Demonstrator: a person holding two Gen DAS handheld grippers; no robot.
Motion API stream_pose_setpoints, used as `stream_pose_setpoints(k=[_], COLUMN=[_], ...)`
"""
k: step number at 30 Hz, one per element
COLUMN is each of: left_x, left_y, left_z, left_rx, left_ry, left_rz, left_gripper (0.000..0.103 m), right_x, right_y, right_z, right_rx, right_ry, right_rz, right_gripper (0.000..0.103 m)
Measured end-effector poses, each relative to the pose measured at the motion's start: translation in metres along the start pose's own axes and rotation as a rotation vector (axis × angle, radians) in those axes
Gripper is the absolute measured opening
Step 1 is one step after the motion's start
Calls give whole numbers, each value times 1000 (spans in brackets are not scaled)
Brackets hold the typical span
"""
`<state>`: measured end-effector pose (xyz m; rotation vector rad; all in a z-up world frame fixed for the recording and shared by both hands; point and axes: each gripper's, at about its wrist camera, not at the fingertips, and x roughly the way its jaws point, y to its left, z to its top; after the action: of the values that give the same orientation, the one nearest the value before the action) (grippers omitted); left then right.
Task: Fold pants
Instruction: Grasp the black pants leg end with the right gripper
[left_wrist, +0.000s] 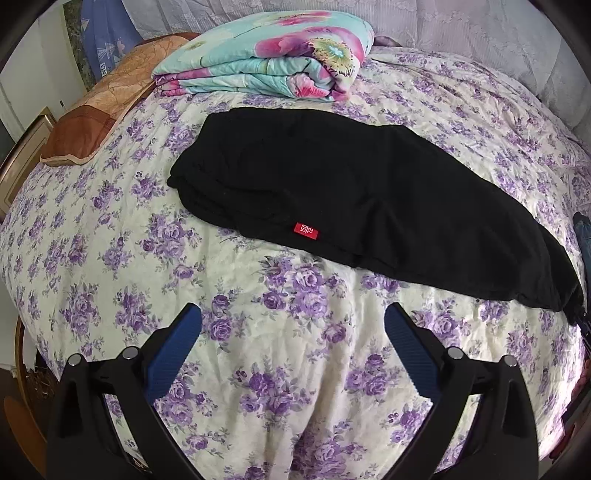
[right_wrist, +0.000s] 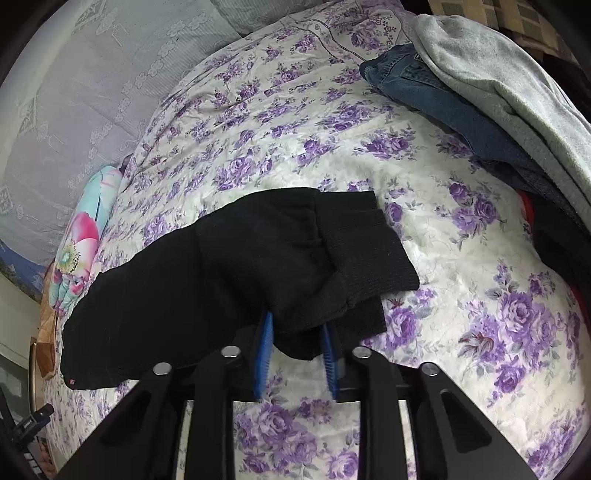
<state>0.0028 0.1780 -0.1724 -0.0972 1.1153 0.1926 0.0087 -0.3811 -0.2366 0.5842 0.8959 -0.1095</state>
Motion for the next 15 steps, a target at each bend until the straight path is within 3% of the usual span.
stream_pose_setpoints(k=[6,9,15], left_x=[2,7,13], left_y=[-3,-1,4], left_z=[-2,-3,-3], left_rx=[2,-8,-23], left_ry=[-6,5,7], left_rz=[-16,-25,-34], left_gripper=[97,97,97], right_x=[-23,-43,-58], right_y=[12,21,60], right_z=[19,40,95], right_rx=[-15,-23,-92], right_ry=[-50,-85,-72], right_rz=[86,148,251], right_gripper=[6,6,5])
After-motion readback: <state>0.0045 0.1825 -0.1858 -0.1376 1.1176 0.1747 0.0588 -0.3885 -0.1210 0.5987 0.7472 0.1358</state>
